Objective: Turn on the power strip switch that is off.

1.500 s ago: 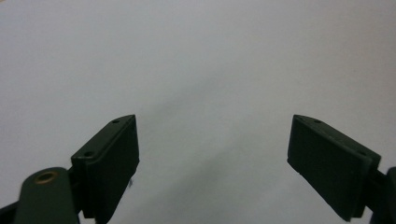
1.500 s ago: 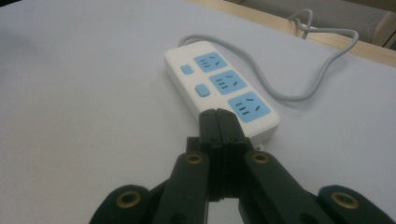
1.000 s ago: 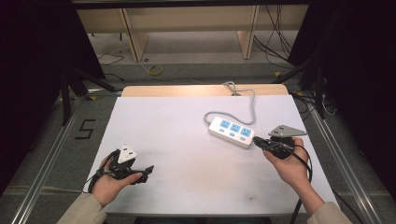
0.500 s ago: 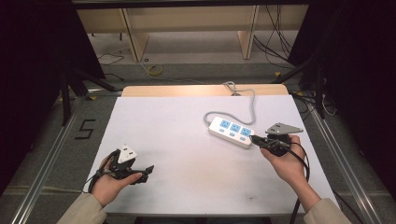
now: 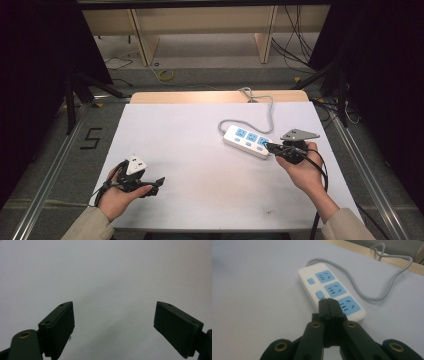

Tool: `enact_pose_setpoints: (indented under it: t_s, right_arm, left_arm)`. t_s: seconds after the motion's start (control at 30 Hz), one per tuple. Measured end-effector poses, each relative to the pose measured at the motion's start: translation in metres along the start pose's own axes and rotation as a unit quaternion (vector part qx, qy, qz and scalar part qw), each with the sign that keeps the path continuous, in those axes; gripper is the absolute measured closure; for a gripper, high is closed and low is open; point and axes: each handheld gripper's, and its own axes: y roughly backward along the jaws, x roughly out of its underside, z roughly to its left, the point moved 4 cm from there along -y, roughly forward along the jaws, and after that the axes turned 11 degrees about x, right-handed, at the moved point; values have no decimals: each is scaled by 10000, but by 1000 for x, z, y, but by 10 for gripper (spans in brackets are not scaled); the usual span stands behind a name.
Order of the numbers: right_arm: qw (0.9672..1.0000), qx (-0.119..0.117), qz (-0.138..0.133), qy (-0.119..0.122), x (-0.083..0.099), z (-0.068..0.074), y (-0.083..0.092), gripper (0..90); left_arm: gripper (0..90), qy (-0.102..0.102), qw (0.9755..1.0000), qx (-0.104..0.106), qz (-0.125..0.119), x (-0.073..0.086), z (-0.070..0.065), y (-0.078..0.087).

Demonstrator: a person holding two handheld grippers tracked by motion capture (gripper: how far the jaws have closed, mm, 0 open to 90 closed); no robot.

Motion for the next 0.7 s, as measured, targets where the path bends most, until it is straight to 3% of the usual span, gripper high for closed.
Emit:
enact_pose_setpoints:
  t_s: [0.7]
  right_arm:
    - [10000,-33,83,13,-10,2,-15,900]
  left_arm:
    - [165,-4,10000,5,-18,0,0,0]
